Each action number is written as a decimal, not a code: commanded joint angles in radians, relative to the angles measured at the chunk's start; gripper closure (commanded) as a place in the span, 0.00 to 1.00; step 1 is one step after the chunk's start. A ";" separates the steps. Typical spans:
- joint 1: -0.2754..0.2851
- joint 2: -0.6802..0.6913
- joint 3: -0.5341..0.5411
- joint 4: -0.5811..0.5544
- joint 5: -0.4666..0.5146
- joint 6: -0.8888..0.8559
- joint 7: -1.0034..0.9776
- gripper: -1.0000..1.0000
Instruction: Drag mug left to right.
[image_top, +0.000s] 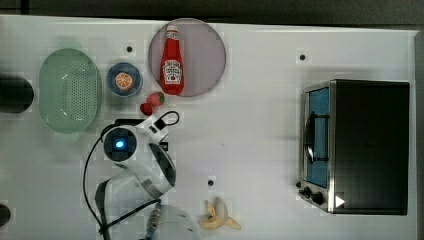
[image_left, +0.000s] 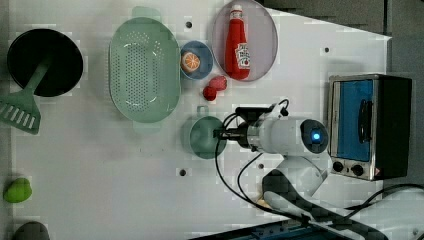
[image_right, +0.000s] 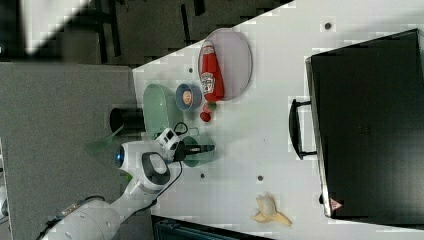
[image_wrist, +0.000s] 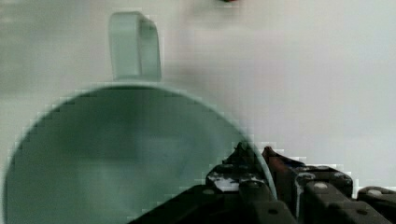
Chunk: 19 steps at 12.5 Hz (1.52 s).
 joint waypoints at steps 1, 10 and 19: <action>-0.084 -0.051 -0.005 -0.029 -0.003 -0.007 -0.083 0.82; -0.214 -0.087 -0.037 -0.075 -0.003 -0.008 -0.279 0.82; -0.307 -0.095 -0.122 -0.073 -0.003 -0.007 -0.429 0.82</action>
